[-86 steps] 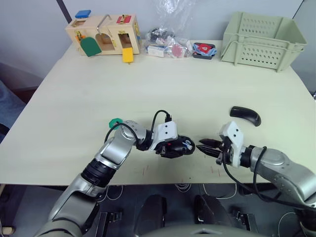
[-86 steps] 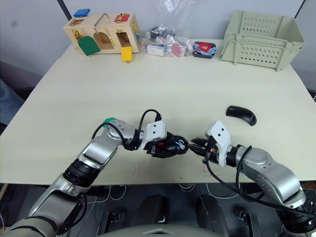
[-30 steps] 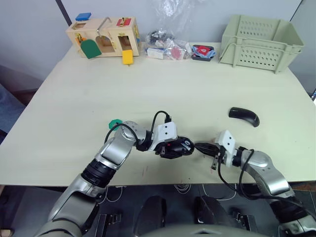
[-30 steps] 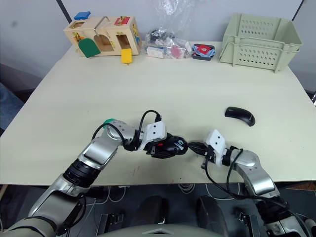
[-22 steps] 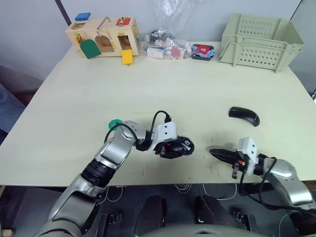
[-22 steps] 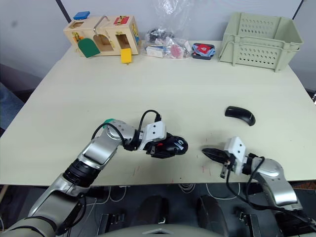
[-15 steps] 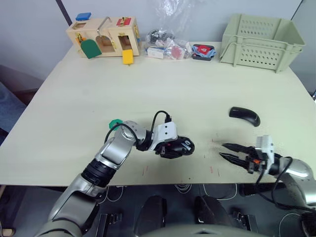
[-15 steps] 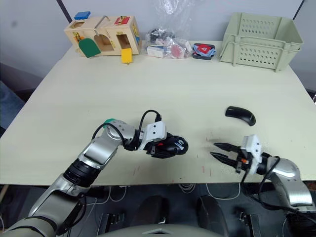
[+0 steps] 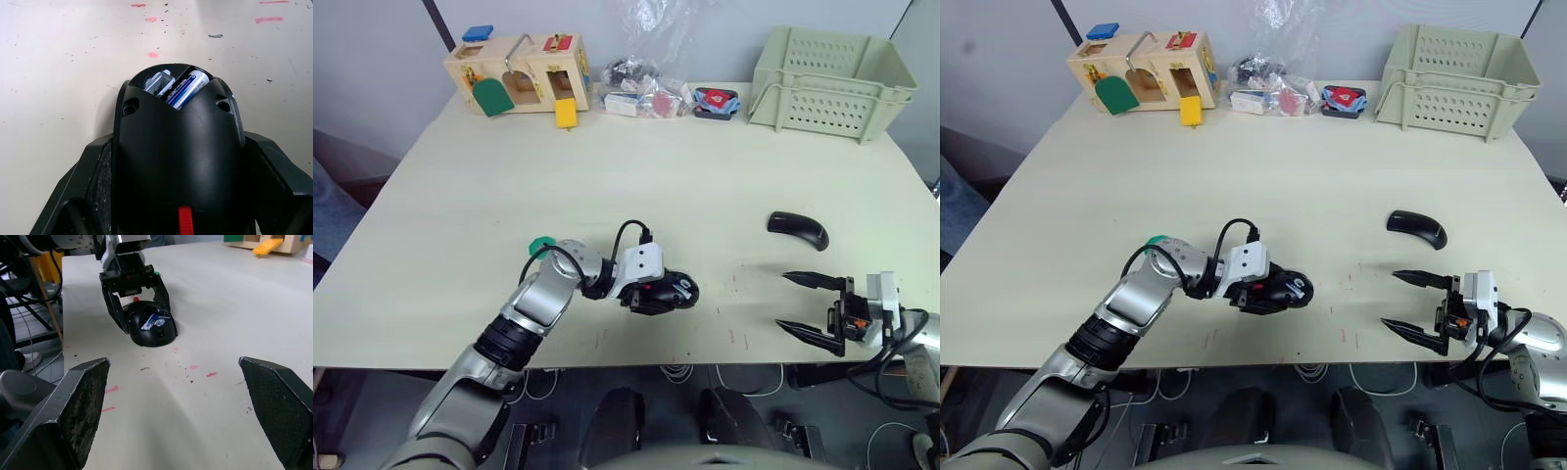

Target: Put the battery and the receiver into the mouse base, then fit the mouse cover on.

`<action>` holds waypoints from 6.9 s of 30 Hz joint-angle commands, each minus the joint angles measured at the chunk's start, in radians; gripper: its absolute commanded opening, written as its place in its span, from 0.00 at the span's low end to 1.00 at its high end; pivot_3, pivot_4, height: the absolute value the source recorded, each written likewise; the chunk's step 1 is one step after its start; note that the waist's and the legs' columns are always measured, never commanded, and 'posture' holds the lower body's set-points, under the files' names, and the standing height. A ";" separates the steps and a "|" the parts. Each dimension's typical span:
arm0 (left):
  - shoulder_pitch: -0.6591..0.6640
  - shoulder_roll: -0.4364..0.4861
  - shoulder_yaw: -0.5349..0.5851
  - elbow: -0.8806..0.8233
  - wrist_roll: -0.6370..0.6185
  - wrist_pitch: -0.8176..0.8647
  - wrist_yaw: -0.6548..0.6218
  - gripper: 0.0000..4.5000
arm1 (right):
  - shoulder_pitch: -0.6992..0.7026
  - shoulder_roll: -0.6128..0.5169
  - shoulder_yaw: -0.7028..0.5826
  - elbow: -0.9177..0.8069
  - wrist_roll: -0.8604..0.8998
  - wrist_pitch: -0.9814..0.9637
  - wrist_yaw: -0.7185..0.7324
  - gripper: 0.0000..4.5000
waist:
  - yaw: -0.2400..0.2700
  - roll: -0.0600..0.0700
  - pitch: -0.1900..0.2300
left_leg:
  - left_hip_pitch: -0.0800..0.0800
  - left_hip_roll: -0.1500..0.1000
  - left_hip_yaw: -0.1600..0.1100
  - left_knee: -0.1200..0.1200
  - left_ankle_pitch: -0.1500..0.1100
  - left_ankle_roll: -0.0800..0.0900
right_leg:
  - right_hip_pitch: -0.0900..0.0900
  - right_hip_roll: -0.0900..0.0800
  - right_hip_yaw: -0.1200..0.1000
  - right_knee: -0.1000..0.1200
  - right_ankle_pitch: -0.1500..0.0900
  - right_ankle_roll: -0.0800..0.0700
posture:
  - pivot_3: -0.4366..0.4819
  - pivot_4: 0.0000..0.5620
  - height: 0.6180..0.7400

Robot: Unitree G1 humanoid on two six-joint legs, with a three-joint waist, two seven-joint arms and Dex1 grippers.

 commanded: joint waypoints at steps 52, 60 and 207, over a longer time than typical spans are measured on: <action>-0.027 0.285 0.612 0.828 -0.256 -0.486 -0.200 0.50 | -0.023 0.065 -0.014 -0.014 0.019 -0.045 0.027 1.00 | -0.003 0.000 0.020 | 0.000 0.001 0.006 0.001 0.000 0.000 | -0.001 0.000 -0.001 0.003 0.003 0.003 | 0.48 0.27 1.00; -0.058 0.282 0.601 0.902 -0.230 -0.533 -0.217 0.38 | -0.024 0.068 -0.015 -0.015 0.014 -0.051 0.023 1.00 | -0.003 0.000 0.020 | 0.000 0.001 0.006 0.001 0.000 0.000 | -0.001 0.000 -0.001 0.004 0.003 0.003 | 0.48 0.27 1.00; -0.209 0.038 0.215 0.050 -0.225 -0.289 -0.270 0.01 | -0.536 0.112 0.213 -0.308 1.388 1.261 -1.689 1.00 | -0.010 -0.004 0.022 | -0.004 0.001 0.000 0.001 0.000 0.000 | -0.004 0.001 0.000 0.004 0.003 0.003 | 0.48 0.27 1.00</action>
